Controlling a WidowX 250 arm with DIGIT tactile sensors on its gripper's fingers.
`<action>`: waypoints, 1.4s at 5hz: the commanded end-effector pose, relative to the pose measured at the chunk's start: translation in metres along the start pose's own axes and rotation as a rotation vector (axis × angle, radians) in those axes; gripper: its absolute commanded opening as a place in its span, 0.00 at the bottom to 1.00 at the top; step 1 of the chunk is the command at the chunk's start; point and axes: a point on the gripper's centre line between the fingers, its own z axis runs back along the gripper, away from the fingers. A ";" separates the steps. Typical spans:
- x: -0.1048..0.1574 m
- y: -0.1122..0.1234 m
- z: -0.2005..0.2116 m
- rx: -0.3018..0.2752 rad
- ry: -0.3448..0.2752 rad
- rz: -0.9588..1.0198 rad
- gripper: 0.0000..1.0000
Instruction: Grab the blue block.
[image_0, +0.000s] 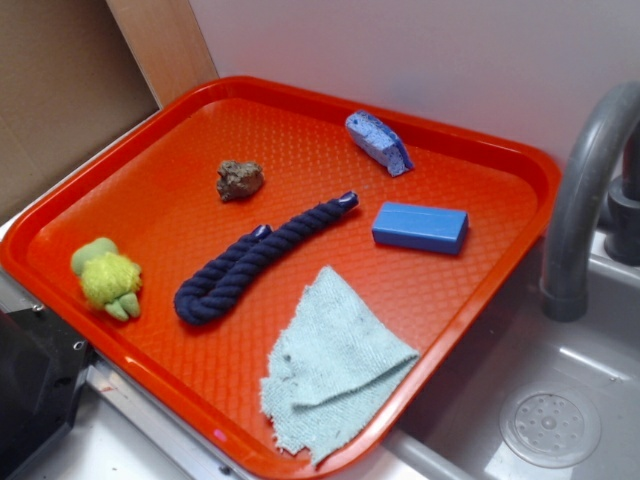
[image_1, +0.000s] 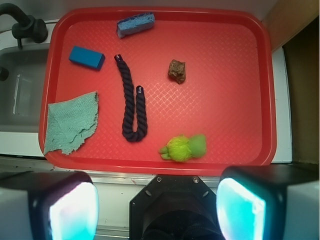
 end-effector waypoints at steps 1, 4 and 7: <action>0.000 0.000 0.000 0.000 0.000 0.000 1.00; 0.098 -0.055 -0.031 0.124 -0.121 -0.762 1.00; 0.161 -0.118 -0.126 0.012 -0.191 -1.112 1.00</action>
